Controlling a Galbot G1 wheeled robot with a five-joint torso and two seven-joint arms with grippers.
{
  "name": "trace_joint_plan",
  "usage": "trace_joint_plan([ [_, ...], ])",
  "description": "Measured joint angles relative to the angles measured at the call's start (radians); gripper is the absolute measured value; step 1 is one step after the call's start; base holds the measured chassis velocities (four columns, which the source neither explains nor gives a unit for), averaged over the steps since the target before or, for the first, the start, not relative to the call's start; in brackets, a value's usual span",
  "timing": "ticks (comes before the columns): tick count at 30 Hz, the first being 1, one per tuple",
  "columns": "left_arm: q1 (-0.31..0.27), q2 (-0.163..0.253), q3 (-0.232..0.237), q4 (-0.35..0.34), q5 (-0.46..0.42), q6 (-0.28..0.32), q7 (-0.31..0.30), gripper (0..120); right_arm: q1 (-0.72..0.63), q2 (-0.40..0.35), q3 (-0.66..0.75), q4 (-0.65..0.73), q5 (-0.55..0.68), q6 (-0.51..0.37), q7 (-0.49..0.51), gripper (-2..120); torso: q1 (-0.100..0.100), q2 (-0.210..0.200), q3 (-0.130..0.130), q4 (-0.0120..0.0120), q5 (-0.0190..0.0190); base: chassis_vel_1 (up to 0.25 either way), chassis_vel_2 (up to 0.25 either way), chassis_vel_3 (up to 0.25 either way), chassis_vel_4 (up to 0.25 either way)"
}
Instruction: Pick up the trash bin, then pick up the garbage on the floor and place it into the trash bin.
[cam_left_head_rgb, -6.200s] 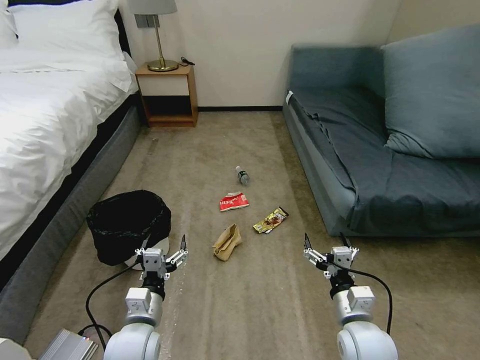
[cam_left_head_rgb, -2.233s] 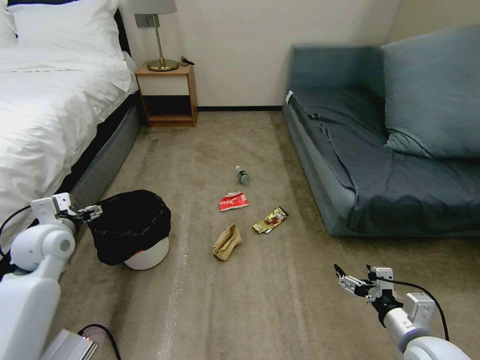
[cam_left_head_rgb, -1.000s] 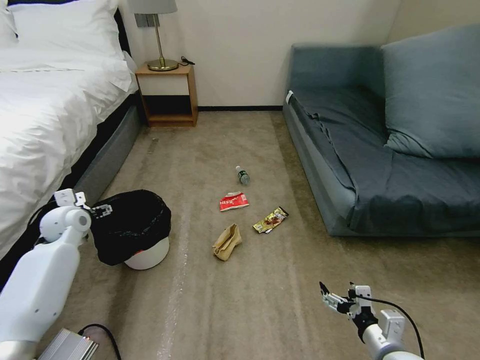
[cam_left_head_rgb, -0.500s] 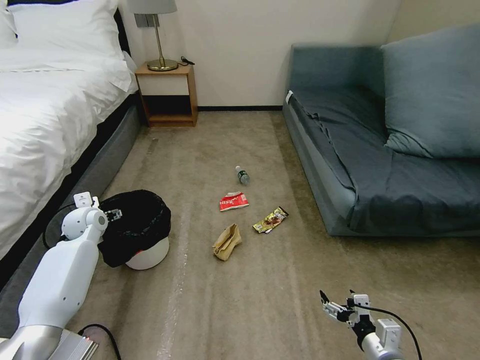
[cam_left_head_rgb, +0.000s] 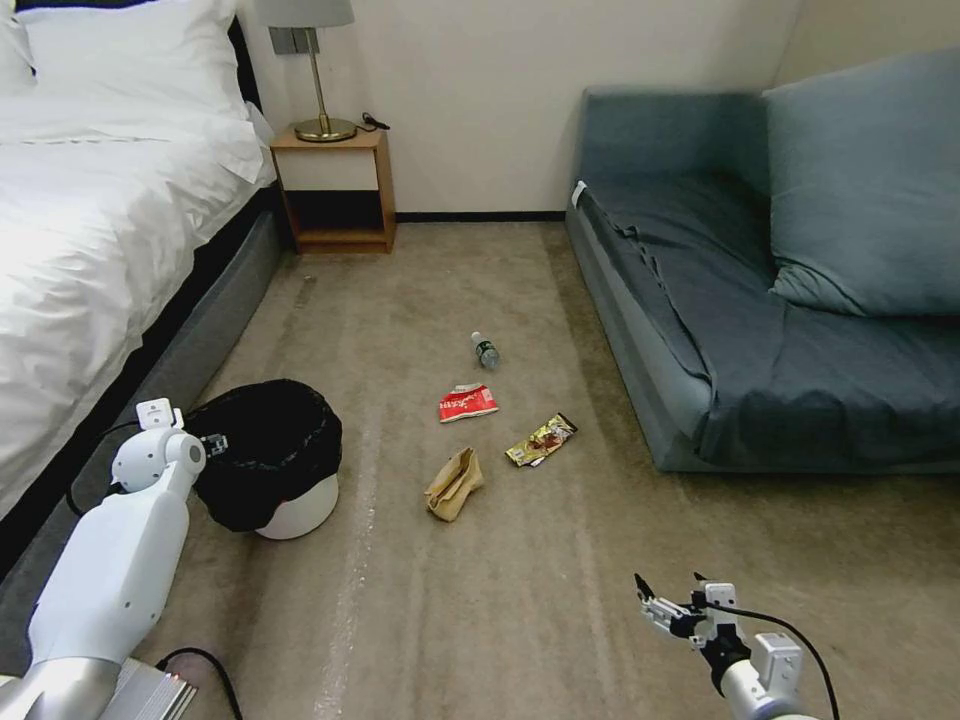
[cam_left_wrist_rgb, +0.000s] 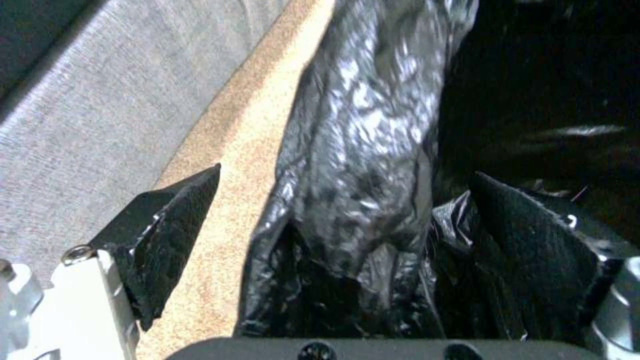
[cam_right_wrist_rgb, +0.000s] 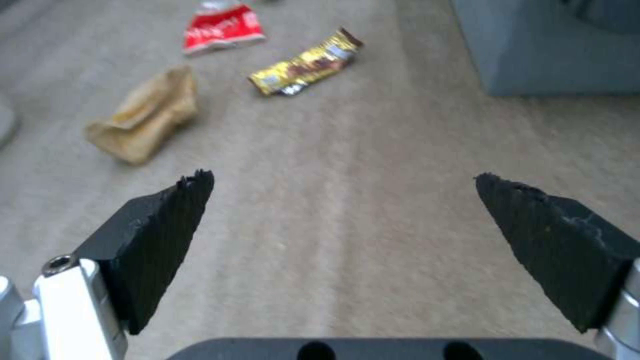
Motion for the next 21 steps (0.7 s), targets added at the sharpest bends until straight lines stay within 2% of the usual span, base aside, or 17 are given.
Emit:
trace_joint_plan([
  [3,-0.009,-0.013,-0.002,0.020,0.029,-0.001,0.015,98,-0.001,0.011,-0.013,0.014,0.001,-0.004,0.002,100,0.000,0.000,0.000,-0.0001,0.0005,0.000,0.000,0.000,0.000],
  [5,-0.016,-0.024,-0.003,0.038,0.055,-0.001,0.028,90,-0.005,0.019,-0.017,0.014,0.001,-0.003,0.002,100,0.000,0.000,0.000,-0.0002,0.0006,0.000,0.000,0.000,0.000],
  [6,-0.016,-0.024,-0.003,0.038,0.055,-0.001,0.028,90,-0.005,0.019,-0.017,0.014,0.001,-0.003,0.002,100,0.000,0.000,0.000,-0.0002,0.0006,0.000,0.000,0.000,0.000],
  [8,-0.018,-0.030,-0.001,0.047,0.079,-0.001,0.035,79,-0.013,0.017,-0.012,0.010,0.002,0.003,0.002,100,0.000,0.000,0.000,0.0001,0.0002,0.000,0.000,0.000,0.000],
  [11,-0.019,-0.031,-0.001,0.049,0.083,-0.001,0.035,75,-0.015,0.015,-0.007,0.010,0.005,0.005,0.002,100,0.000,0.000,0.000,-0.0001,0.0004,0.000,0.000,0.000,0.000],
  [13,-0.022,-0.032,-0.001,0.054,0.094,-0.003,0.035,62,-0.018,0.004,0.011,0.011,0.025,0.009,0.001,100,0.000,0.000,0.000,-0.0002,0.0004,0.000,0.000,0.000,0.000],
  [14,-0.022,-0.032,-0.001,0.054,0.094,-0.003,0.035,62,-0.018,0.004,0.011,0.011,0.025,0.009,0.001,100,0.000,0.000,0.000,-0.0002,0.0004,0.000,0.000,0.000,0.000],
  [16,-0.021,-0.032,-0.001,0.054,0.102,-0.013,0.036,52,-0.019,-0.003,0.019,0.015,0.042,0.009,0.001,100,0.000,0.000,0.000,-0.0001,0.0002,0.000,0.000,0.000,0.000],
  [19,-0.019,-0.032,-0.001,0.053,0.108,-0.021,0.037,45,-0.018,-0.006,0.020,0.016,0.045,0.009,0.001,100,0.000,0.000,0.000,0.0000,0.0001,0.000,0.000,0.000,0.000],
  [21,-0.015,-0.029,-0.004,0.042,0.114,-0.031,0.043,30,-0.015,-0.010,0.020,0.023,0.055,0.008,0.002,100,0.000,0.000,0.000,-0.0003,0.0000,0.000,0.000,0.000,0.000],
])
